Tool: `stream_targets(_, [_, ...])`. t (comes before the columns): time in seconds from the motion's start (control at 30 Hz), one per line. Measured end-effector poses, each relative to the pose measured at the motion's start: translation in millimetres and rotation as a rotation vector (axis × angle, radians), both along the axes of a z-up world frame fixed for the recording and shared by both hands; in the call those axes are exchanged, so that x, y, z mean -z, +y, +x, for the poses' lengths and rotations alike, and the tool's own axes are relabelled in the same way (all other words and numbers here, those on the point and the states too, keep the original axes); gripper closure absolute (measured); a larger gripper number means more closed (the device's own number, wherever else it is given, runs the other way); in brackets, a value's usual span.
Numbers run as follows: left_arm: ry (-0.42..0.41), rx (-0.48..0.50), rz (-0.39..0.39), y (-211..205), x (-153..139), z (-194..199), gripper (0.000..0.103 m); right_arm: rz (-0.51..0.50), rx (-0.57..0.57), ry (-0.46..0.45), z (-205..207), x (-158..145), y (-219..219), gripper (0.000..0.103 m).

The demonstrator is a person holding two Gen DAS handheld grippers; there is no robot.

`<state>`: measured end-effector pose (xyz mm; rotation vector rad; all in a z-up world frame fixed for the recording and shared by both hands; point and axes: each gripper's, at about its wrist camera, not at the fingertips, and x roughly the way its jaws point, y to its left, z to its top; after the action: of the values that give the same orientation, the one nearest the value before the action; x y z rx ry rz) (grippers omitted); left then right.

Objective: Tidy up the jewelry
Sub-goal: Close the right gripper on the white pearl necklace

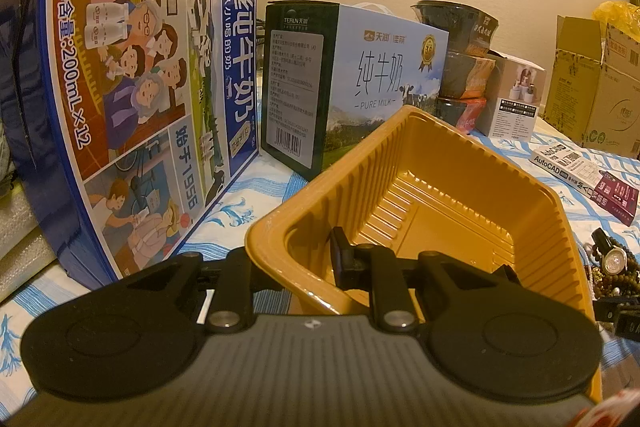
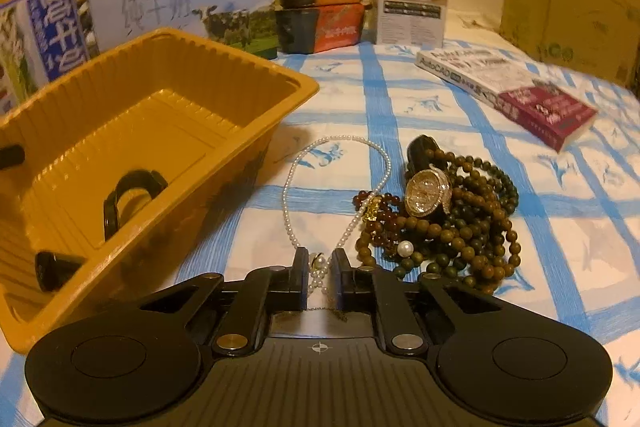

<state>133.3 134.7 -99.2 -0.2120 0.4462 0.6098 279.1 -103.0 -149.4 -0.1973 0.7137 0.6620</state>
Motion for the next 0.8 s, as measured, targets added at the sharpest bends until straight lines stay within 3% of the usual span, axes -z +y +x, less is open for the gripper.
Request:
stream_targets(0.07, [0.000, 0.000, 0.000, 0.0, 0.0, 0.0, 0.084, -0.034, -0.015, -0.037, -4.3, 0.3, 3.3, 0.096])
stream_targets(0.47, [0.000, 0.002, 0.000, 0.9, 0.9, 0.8, 0.084, -0.085, -0.047, -0.139, -18.2, -5.0, 3.9, 0.096])
stream_targets(0.63, [0.000, 0.002, -0.002, 1.2, 1.6, 1.7, 0.084, -0.030, -0.030, -0.093, -22.8, -11.0, -6.7, 0.096])
stream_targets(0.8, [0.000, 0.003, -0.002, 1.5, 1.3, 2.0, 0.084, -0.087, -0.046, -0.090, -27.6, -3.9, -5.3, 0.096])
